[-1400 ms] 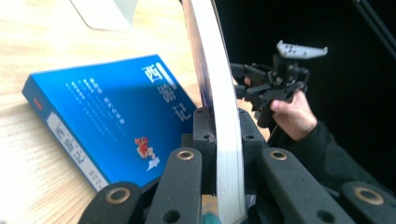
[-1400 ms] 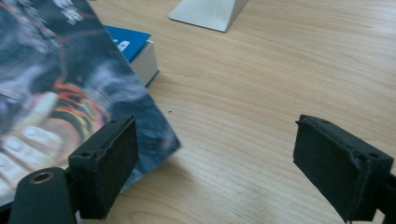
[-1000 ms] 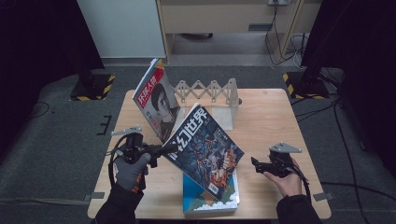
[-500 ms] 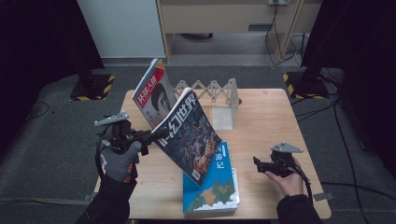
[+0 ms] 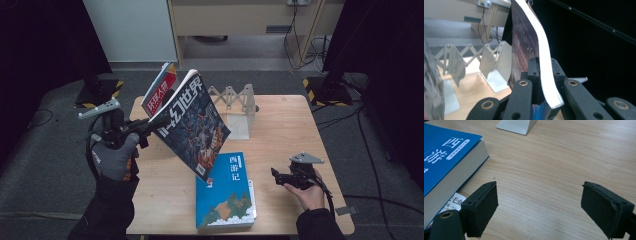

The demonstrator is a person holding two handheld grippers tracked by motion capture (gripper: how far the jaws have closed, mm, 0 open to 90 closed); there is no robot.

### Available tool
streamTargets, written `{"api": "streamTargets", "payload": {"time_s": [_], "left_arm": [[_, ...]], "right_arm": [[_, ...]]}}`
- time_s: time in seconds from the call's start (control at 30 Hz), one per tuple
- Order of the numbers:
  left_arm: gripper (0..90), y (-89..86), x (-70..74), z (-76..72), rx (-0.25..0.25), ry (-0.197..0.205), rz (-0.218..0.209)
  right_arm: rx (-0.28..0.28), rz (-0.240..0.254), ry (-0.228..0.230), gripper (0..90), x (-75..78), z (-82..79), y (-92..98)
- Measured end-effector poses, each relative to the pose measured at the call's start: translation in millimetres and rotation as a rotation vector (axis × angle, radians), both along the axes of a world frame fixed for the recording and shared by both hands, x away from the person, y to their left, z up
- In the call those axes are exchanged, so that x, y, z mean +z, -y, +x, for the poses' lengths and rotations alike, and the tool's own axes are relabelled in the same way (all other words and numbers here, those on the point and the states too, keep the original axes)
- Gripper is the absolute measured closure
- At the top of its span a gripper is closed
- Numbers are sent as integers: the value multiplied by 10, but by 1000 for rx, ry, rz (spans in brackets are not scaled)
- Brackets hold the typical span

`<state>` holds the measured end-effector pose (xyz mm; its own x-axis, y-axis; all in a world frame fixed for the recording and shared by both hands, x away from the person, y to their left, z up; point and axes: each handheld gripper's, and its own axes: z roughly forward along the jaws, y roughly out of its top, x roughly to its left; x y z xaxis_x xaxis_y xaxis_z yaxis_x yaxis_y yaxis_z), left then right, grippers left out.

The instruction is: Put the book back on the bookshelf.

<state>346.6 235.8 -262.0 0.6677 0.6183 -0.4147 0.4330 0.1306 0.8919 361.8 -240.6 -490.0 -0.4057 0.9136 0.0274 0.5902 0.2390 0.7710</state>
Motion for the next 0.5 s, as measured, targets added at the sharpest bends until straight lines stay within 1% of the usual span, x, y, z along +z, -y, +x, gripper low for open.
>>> {"api": "streamTargets", "payload": {"time_s": [0.17, 0.37, 0.5], "left_arm": [[822, -1, 130, 71, 31, 37, 1], [822, -28, 250, 130, 80, 63, 8], [822, -64, 314, 167, 126, 80, 37]], "right_arm": [[1, -1, 0, 145, 0, 4, 4], [-5, 3, 2, 145, 1, 4, 7], [-4, 4, 3, 145, 2, 6, 11]]}}
